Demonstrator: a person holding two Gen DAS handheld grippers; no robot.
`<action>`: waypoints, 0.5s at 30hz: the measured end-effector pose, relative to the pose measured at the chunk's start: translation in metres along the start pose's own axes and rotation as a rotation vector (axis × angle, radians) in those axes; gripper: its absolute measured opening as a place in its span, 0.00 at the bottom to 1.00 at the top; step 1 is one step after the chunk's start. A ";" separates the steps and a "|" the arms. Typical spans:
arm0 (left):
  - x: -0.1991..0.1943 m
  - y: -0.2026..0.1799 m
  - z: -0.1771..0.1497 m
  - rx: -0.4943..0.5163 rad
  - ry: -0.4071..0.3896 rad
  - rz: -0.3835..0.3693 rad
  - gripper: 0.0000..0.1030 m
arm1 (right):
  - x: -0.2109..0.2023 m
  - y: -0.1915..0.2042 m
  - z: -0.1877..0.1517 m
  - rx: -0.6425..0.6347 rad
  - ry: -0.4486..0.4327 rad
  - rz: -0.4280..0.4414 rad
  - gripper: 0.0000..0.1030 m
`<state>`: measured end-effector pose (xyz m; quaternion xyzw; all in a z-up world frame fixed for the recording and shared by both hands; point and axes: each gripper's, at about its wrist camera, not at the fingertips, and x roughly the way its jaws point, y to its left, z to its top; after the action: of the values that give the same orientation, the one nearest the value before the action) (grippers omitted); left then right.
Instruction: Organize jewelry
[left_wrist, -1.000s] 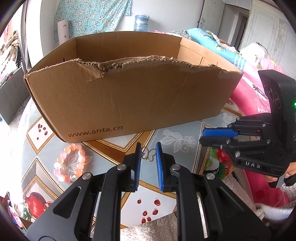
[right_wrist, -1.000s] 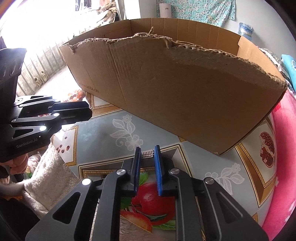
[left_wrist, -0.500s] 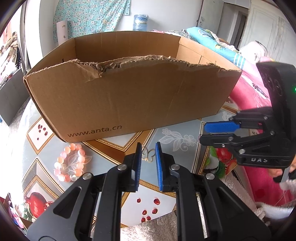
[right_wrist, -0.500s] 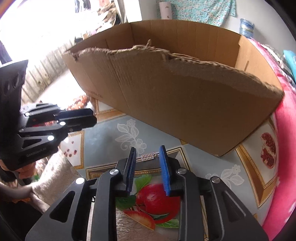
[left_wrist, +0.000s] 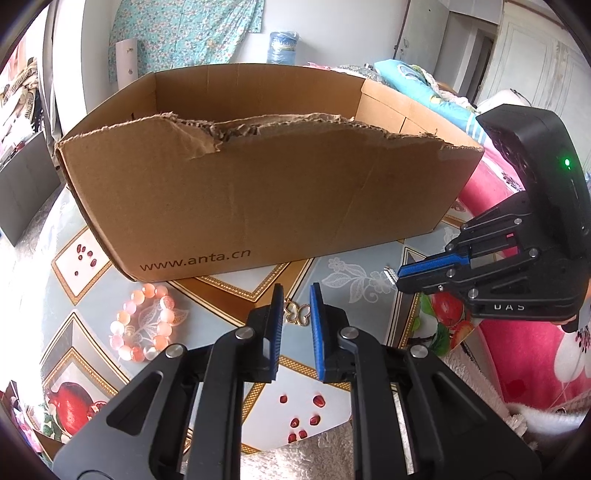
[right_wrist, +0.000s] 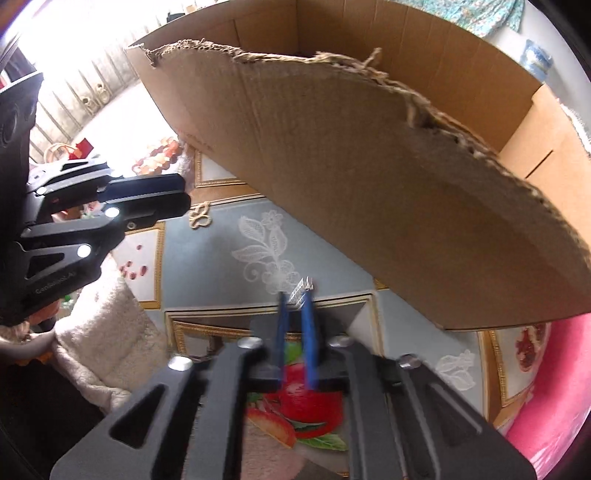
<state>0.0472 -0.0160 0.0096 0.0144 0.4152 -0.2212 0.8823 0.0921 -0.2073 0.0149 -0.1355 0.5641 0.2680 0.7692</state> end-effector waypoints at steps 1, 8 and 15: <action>-0.001 0.001 -0.001 -0.001 0.001 -0.004 0.13 | 0.000 0.000 -0.001 0.001 0.000 -0.001 0.04; -0.009 0.002 -0.007 0.030 0.006 -0.032 0.13 | 0.000 0.002 -0.005 0.036 -0.012 0.010 0.04; -0.006 -0.002 -0.013 0.053 0.047 -0.020 0.13 | 0.001 -0.002 -0.006 0.120 -0.063 0.041 0.05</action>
<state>0.0334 -0.0128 0.0053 0.0389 0.4300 -0.2404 0.8694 0.0887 -0.2114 0.0119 -0.0688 0.5572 0.2535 0.7877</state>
